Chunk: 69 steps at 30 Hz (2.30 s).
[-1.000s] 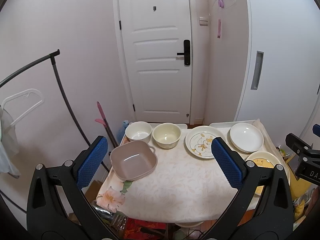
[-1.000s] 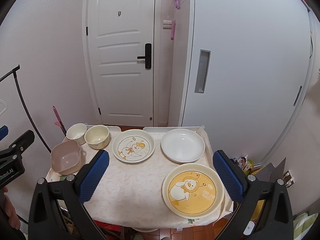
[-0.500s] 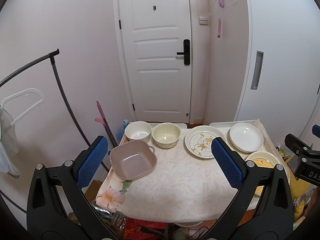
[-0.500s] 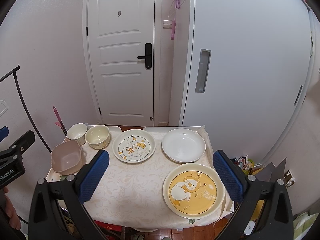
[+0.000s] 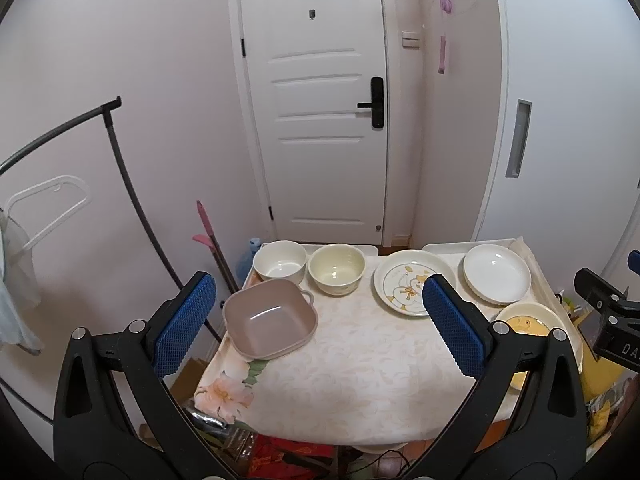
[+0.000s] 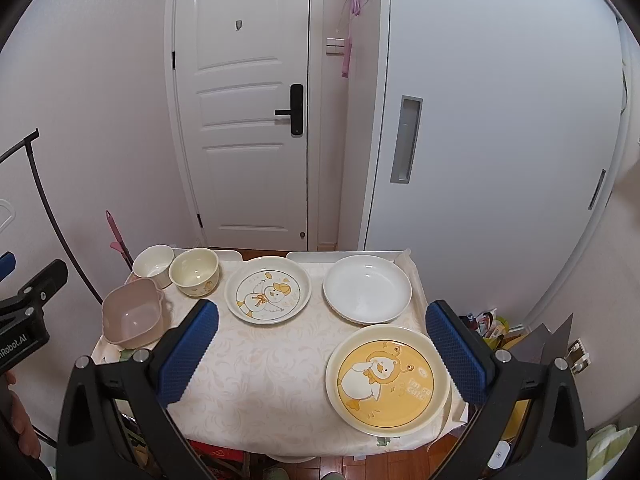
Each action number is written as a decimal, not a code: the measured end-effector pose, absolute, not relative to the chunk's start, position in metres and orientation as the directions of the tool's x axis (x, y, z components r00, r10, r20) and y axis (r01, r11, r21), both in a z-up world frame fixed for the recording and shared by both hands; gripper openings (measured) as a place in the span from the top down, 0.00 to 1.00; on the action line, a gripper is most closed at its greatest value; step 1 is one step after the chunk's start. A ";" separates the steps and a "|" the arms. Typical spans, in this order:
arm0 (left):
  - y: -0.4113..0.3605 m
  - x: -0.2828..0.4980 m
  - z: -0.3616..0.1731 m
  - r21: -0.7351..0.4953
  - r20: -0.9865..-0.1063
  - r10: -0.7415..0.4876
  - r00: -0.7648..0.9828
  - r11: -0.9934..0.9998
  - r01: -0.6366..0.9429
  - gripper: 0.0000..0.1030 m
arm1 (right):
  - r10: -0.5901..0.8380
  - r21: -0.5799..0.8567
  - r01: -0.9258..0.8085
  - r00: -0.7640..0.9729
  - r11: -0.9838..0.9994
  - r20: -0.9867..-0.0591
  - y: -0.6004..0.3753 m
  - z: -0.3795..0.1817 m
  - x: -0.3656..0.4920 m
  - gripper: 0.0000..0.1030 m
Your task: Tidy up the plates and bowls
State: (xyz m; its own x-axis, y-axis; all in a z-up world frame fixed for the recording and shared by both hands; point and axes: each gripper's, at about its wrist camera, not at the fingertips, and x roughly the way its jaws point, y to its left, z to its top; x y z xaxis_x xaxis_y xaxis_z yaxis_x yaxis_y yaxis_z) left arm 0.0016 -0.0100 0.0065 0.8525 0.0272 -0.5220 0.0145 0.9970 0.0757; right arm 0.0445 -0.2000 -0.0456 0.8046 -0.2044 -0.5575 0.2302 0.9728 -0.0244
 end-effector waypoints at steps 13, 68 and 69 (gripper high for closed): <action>-0.051 0.035 -0.025 0.043 -0.611 -0.138 0.780 0.978 0.206 0.00 | -0.170 0.076 0.283 0.747 0.956 -0.643 -0.253 -0.083 0.042 0.00; -0.283 0.133 -0.287 -0.267 -0.929 -0.362 0.077 0.799 0.539 0.76 | 0.191 0.380 0.269 0.535 0.885 -0.823 -0.455 -0.285 0.076 0.81; -0.284 0.131 -0.285 -0.254 -0.929 -0.358 0.091 0.798 0.546 0.76 | 0.181 0.366 0.265 0.533 0.892 -0.827 -0.453 -0.283 0.077 0.81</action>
